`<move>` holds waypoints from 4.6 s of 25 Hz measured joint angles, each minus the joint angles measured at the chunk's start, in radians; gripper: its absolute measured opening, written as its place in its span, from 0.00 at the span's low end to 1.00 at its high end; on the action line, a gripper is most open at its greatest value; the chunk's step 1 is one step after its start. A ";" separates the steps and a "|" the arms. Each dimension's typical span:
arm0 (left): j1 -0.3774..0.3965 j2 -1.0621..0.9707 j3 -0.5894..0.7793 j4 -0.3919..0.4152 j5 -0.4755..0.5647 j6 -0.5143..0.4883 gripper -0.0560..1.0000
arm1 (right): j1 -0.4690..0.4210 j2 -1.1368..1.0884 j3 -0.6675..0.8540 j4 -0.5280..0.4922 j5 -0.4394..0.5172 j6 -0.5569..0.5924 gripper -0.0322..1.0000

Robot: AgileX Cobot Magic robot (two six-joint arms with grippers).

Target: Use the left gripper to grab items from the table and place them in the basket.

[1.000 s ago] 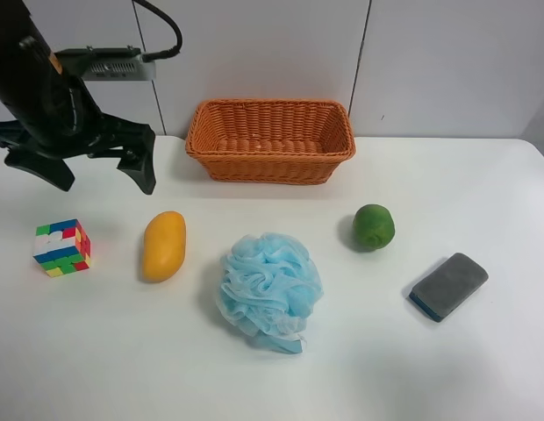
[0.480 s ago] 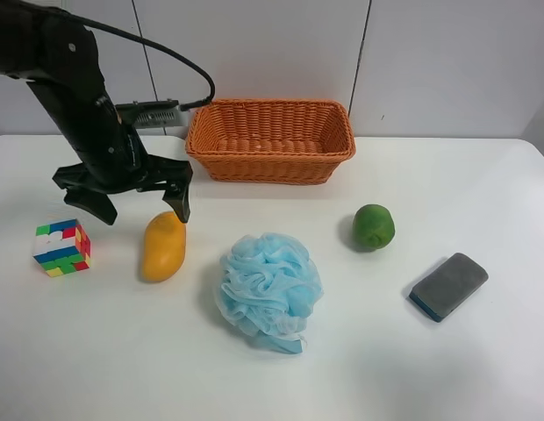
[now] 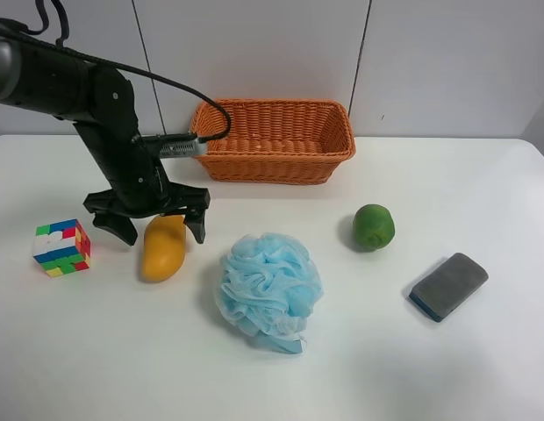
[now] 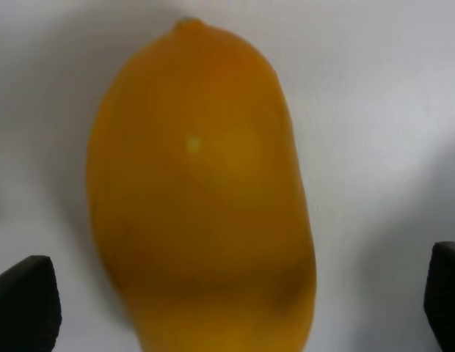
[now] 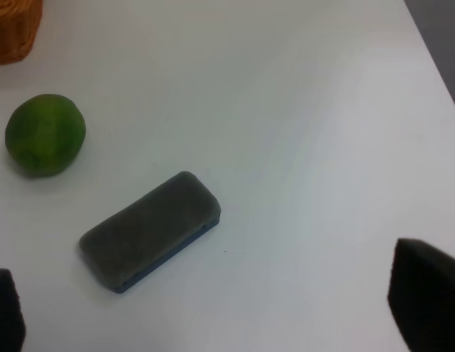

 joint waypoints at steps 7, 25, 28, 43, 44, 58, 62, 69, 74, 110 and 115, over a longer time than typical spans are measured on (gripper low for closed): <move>0.000 0.047 0.000 0.002 -0.031 0.000 0.99 | 0.000 0.000 0.000 0.000 0.000 0.000 0.99; 0.000 0.052 0.000 0.014 -0.032 0.000 0.64 | 0.000 0.000 0.000 0.000 0.000 0.000 0.99; 0.000 0.040 0.000 0.018 -0.019 0.000 0.64 | 0.000 0.000 0.000 0.000 0.000 0.000 0.99; 0.002 -0.115 -0.257 0.048 0.299 0.000 0.64 | 0.000 0.000 0.000 0.000 0.000 0.000 0.99; 0.002 -0.117 -0.284 0.048 0.322 0.000 0.64 | 0.000 0.000 0.000 0.000 0.000 0.000 0.99; 0.002 -0.055 -0.654 0.044 0.363 0.034 0.64 | 0.000 0.000 0.000 0.000 0.000 0.000 0.99; 0.002 0.046 -0.792 0.018 0.317 0.071 0.64 | 0.000 0.000 0.000 0.000 0.000 0.000 0.99; 0.002 0.203 -0.966 -0.051 0.165 0.136 0.64 | 0.000 0.000 0.000 0.000 0.000 0.000 0.99; 0.002 0.287 -0.975 -0.096 0.049 0.181 0.64 | 0.000 0.000 0.000 0.000 0.000 0.000 0.99; 0.056 0.413 -0.976 -0.242 0.069 0.297 0.99 | 0.000 0.000 0.000 0.000 0.000 0.000 0.99; 0.108 0.285 -0.976 -0.202 0.326 0.300 0.99 | 0.000 0.000 0.000 0.000 0.000 0.000 0.99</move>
